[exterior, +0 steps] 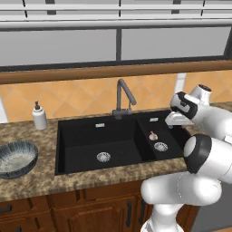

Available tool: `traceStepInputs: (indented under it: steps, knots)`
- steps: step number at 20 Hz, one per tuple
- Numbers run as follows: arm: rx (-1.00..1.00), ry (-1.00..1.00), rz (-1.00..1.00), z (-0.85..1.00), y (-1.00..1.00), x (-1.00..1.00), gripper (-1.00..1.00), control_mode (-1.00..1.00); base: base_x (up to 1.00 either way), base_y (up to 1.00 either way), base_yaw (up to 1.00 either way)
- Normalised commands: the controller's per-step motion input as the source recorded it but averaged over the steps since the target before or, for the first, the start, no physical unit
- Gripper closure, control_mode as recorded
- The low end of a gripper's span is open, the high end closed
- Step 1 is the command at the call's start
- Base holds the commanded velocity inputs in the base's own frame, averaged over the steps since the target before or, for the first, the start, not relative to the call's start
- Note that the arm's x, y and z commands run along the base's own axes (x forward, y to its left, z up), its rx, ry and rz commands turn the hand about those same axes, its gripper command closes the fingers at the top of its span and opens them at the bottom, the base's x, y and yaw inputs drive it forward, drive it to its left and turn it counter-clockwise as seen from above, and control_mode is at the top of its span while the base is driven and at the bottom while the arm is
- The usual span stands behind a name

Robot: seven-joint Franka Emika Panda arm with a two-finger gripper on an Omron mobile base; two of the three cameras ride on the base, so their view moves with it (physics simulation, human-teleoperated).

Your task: Pick the garlic from the sink and place it in the bowl. Then pick the bowl and place it in the microwave. Then close the microwave door and press the start button.

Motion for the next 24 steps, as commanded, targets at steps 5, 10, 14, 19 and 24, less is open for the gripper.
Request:
traceStepInputs:
  steps: [5,10,14,19,24]
  knots:
    - [0.01,0.02,-0.13,-0.17,-0.07,0.16,-1.00,-1.00,0.00,0.00,0.00]
    - [0.00,0.00,-0.04,-0.17,-0.01,0.11,-1.00,-1.00,0.00,0.00,0.00]
    - [0.00,0.00,-0.06,-0.36,0.00,0.13,-1.00,-1.00,0.00,0.00,0.00]
    - [0.00,0.00,-0.03,-0.29,0.00,0.31,-1.00,-1.00,0.00,0.00,0.00]
    - [0.00,0.00,-0.02,-0.25,0.00,0.53,-1.00,-1.00,0.00,0.00,0.00]
